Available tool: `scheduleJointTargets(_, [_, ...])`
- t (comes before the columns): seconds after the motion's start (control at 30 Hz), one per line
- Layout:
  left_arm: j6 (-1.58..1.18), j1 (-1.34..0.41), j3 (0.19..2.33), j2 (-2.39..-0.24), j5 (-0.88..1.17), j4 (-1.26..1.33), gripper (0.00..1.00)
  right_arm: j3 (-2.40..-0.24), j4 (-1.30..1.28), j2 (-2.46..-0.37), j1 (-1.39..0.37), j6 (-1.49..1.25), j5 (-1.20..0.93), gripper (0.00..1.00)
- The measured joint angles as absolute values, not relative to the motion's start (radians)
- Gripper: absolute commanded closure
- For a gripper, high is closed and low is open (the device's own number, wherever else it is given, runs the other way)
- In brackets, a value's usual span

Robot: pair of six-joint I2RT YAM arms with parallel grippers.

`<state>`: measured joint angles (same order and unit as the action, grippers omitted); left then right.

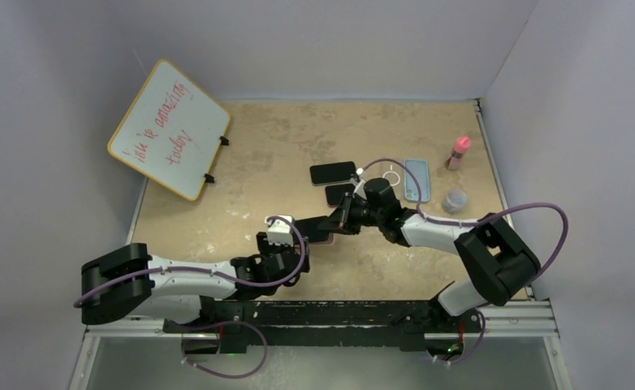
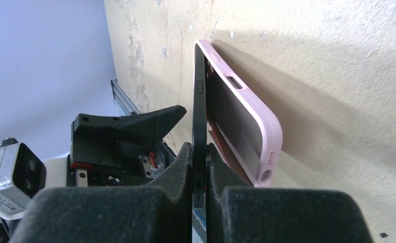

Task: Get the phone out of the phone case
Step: Remove the phone case from the phone, then place the phone at the center of the board.

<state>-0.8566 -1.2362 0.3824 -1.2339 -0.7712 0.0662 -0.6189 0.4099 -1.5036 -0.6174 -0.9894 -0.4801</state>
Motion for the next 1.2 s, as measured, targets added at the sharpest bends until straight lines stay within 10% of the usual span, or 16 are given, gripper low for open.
scheduleJointTargets(1.2, [-1.612,-1.266,0.342,-1.24,-1.066,-0.218,0.1,-0.645,0.442,-1.442,-0.701,-1.074,-0.443,1.0])
